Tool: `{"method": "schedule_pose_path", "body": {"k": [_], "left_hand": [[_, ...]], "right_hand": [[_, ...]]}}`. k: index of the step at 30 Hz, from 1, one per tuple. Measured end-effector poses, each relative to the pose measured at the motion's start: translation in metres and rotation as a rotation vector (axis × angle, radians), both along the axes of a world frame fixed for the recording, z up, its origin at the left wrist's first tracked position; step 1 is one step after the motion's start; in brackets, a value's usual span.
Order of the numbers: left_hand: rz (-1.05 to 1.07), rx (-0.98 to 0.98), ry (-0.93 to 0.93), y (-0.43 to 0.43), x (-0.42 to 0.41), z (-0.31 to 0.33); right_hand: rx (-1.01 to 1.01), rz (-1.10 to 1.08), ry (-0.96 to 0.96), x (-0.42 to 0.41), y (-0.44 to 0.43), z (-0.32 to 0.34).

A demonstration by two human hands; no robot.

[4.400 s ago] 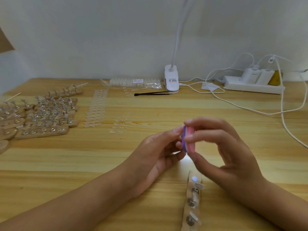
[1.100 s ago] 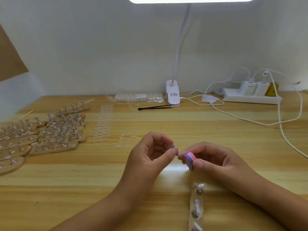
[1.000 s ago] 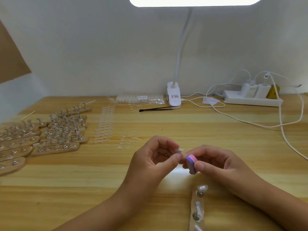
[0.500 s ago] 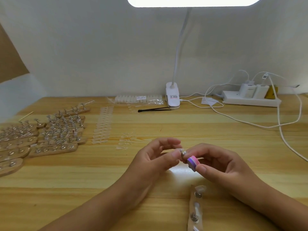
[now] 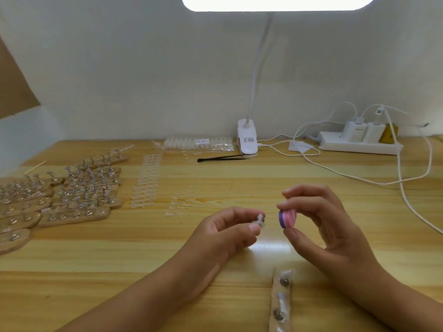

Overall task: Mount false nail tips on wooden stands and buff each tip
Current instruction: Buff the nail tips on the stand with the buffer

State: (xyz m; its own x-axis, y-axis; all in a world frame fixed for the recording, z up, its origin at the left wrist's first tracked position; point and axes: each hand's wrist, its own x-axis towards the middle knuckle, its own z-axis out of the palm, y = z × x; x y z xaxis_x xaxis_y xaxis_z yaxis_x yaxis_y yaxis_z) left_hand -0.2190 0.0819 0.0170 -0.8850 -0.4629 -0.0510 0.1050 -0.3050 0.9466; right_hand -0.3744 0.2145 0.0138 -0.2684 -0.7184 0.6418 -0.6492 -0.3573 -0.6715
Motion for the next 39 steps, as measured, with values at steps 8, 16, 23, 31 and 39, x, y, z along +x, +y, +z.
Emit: {"method": "schedule_pose_path", "body": {"k": [8,16,23,31,39], "left_hand": [[-0.023,-0.073,0.006,0.0011,-0.0004,-0.001],[0.029,-0.108,0.001,0.0015,-0.0024,-0.0026],[0.103,-0.106,-0.029,0.0013,-0.0031,-0.0045],[0.133,-0.147,-0.037,0.0046,-0.0032,-0.0043],[0.143,-0.162,-0.046,0.0044,-0.003,-0.0039]], "right_hand": [[-0.039,0.127,0.111,0.0068,0.0025,-0.0019],[-0.011,0.142,0.069,0.007,0.0003,-0.0019],[0.057,0.173,-0.137,0.0068,-0.003,-0.003],[-0.061,0.15,-0.158,0.0078,0.0001,-0.0029],[0.019,0.138,-0.211,0.0093,0.0019,0.0003]]}}
